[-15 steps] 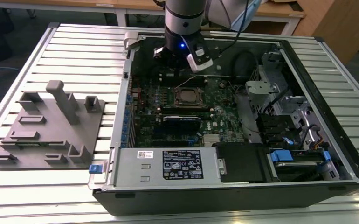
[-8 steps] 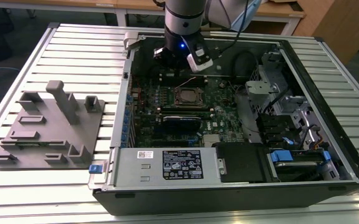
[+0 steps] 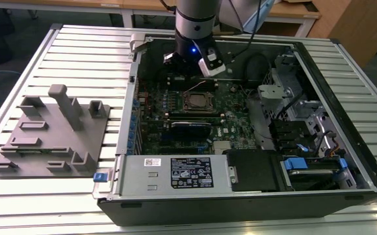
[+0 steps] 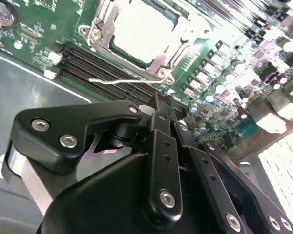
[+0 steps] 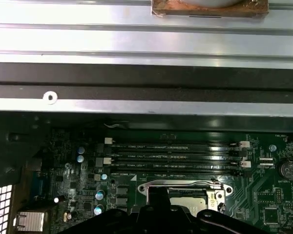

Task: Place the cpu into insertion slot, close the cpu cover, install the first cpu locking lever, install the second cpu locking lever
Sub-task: 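Install the first cpu locking lever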

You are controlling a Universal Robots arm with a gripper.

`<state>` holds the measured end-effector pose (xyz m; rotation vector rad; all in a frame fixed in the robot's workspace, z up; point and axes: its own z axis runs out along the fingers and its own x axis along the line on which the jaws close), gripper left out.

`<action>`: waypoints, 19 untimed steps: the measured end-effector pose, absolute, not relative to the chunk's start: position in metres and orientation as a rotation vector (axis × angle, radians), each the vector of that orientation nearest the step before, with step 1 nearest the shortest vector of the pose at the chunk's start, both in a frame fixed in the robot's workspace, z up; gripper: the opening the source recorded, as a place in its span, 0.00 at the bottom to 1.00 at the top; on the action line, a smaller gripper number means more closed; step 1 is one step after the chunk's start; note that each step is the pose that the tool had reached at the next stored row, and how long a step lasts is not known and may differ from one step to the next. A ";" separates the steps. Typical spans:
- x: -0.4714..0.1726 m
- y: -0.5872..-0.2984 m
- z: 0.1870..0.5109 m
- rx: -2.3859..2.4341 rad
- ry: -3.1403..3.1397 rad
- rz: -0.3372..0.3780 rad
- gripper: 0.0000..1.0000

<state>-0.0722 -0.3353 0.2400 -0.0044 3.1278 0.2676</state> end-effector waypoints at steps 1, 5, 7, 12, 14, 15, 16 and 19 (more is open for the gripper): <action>-0.071 -0.335 0.239 -0.004 3.128 0.268 0.10; -0.064 -0.334 0.238 -0.004 3.128 0.268 0.10; -0.061 -0.333 0.237 -0.004 3.128 0.267 0.10; -0.056 -0.327 0.235 -0.004 3.129 0.258 0.10; -0.054 -0.325 0.233 -0.004 3.129 0.255 0.10; -0.053 -0.325 0.233 -0.004 3.129 0.255 0.10; -0.052 -0.324 0.232 -0.004 3.129 0.255 0.10; -0.052 -0.324 0.229 -0.004 3.129 0.255 0.10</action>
